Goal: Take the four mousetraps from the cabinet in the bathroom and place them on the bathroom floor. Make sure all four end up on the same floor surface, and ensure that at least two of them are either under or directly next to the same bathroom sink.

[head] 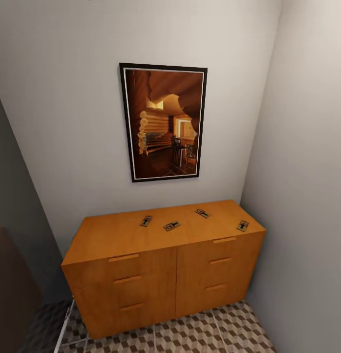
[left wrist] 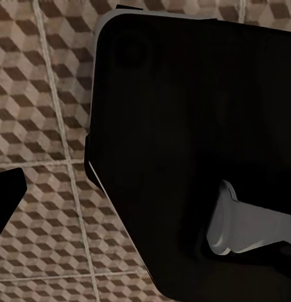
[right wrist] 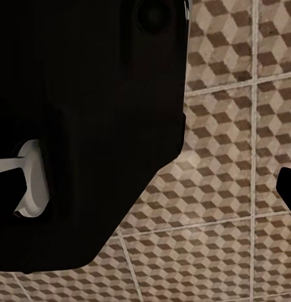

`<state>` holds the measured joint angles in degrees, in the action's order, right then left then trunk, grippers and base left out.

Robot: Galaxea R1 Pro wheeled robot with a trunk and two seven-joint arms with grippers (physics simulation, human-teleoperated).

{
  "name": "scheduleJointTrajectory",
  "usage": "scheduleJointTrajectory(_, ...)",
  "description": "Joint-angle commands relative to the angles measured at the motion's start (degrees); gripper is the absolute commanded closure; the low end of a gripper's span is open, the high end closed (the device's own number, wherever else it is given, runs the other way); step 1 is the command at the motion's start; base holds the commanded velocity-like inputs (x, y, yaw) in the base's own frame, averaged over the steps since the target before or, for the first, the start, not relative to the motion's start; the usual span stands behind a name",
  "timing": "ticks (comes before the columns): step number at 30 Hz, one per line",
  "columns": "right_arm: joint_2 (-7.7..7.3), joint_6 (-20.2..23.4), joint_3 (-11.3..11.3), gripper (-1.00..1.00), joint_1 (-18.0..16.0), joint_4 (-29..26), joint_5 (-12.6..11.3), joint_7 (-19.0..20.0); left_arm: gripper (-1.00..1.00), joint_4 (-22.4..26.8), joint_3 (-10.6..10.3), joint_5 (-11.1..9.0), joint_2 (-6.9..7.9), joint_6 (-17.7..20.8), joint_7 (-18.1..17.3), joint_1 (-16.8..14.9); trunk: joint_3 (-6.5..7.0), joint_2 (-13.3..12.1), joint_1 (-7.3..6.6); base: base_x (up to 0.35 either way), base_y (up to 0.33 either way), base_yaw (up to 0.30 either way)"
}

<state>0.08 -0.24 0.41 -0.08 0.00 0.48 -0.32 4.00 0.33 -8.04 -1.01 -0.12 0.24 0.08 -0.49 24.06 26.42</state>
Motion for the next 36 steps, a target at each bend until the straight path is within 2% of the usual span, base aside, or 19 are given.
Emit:
scheduleJointTrajectory(1,0.01,-0.03,0.03,-1.00,-0.01,0.00,0.05,-0.03,-1.00,0.05,-0.02,-0.49,0.00,-0.02,0.03,0.01,-0.05,0.06,0.02,0.000,0.000,0.000)
scheduleJointTrajectory(13,0.01,-0.03,0.03,-1.00,-0.01,0.00,0.05,-0.03,-1.00,0.13,0.02,-0.56,0.19,-0.21,-0.11,0.01,-0.05,0.06,0.02,0.043,0.000,0.000)
scheduleJointTrajectory(36,0.01,-0.03,0.03,-1.00,-0.01,0.00,0.05,-0.03,-1.00,0.13,0.02,-0.55,0.14,-0.23,-0.24,0.01,-0.05,0.06,0.02,0.292,0.000,0.000)
